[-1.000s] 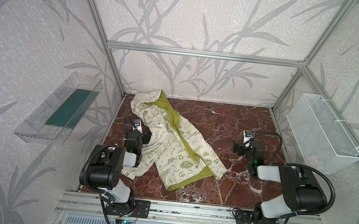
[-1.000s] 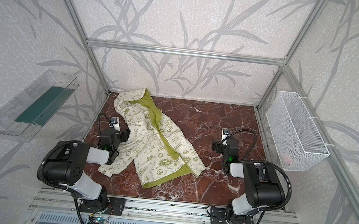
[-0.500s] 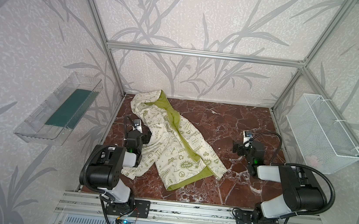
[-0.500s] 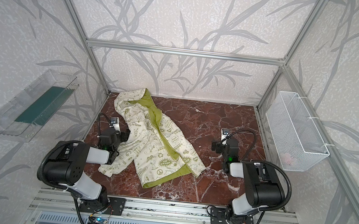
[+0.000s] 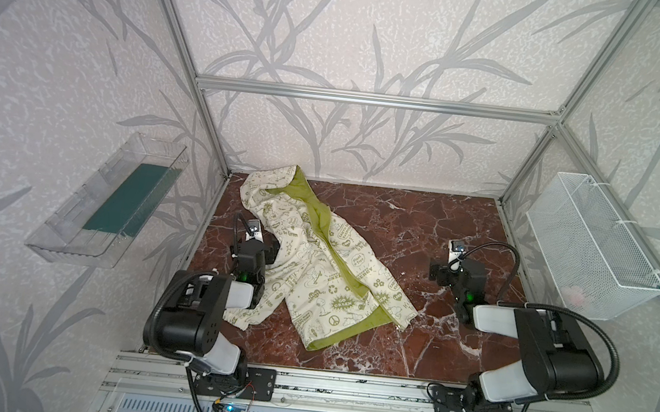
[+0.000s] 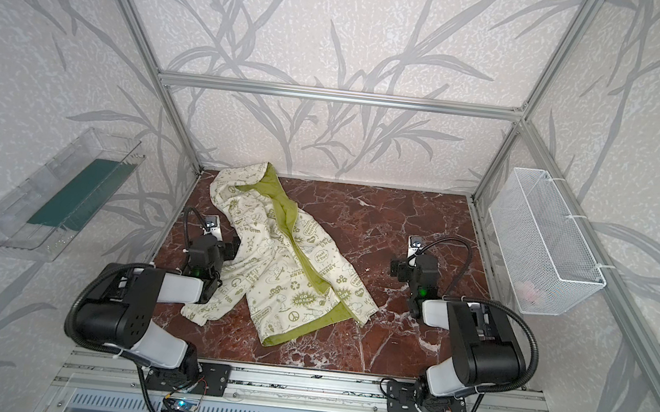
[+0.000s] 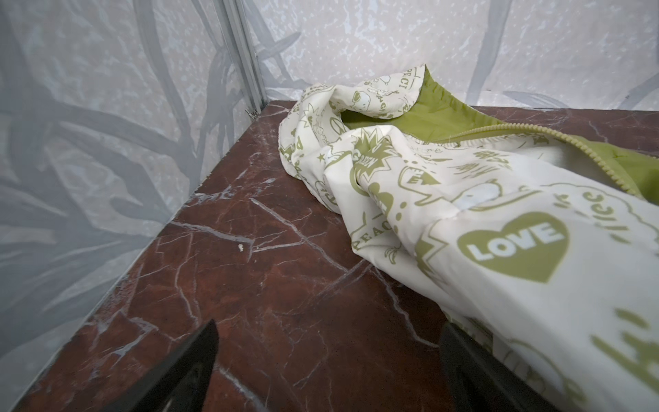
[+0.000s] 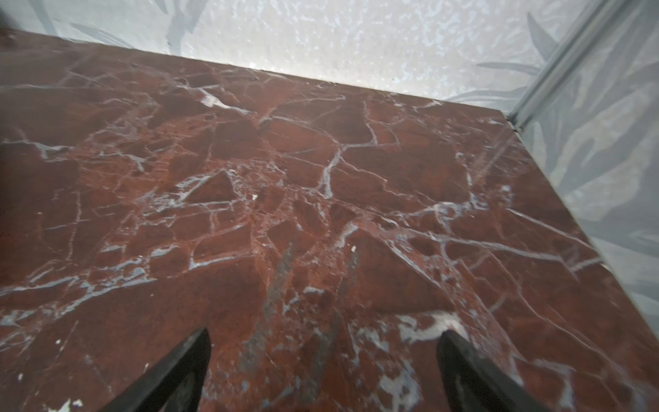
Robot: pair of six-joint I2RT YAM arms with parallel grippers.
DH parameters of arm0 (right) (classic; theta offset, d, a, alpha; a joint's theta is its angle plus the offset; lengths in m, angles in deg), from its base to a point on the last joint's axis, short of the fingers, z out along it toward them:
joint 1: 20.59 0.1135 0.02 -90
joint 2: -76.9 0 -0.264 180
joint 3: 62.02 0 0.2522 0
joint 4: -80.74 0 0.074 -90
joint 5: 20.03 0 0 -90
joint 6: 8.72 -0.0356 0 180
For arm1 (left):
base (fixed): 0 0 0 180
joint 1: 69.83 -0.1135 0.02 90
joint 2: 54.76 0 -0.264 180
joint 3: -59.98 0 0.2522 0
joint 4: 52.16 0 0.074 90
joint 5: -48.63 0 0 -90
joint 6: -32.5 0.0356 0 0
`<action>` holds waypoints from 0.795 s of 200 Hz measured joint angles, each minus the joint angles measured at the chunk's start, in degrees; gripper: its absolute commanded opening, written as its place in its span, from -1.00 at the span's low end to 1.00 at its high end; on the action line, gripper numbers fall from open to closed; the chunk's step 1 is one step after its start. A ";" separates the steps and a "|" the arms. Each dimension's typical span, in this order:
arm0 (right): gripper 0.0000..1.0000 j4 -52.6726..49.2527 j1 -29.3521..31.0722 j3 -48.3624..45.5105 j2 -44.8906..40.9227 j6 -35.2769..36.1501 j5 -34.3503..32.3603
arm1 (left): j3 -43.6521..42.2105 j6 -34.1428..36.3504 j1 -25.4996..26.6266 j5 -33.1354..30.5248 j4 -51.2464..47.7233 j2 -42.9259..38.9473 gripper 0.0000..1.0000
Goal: Zip up the jacket
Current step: 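Reach both grippers down onto the jacket's two zipper edges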
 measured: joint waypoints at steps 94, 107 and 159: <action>0.99 -64.13 32.70 35.10 -5.18 -12.79 -19.47 | 23.21 -16.79 8.61 4.92 -51.04 -21.90 0.81; 0.95 -71.45 36.98 40.02 0.50 -14.23 -18.71 | 20.28 -20.26 12.07 5.88 -54.03 -22.69 0.80; 0.29 -89.61 47.15 56.98 20.85 -17.84 -13.22 | 11.69 -31.80 21.51 8.09 -60.41 -23.87 0.80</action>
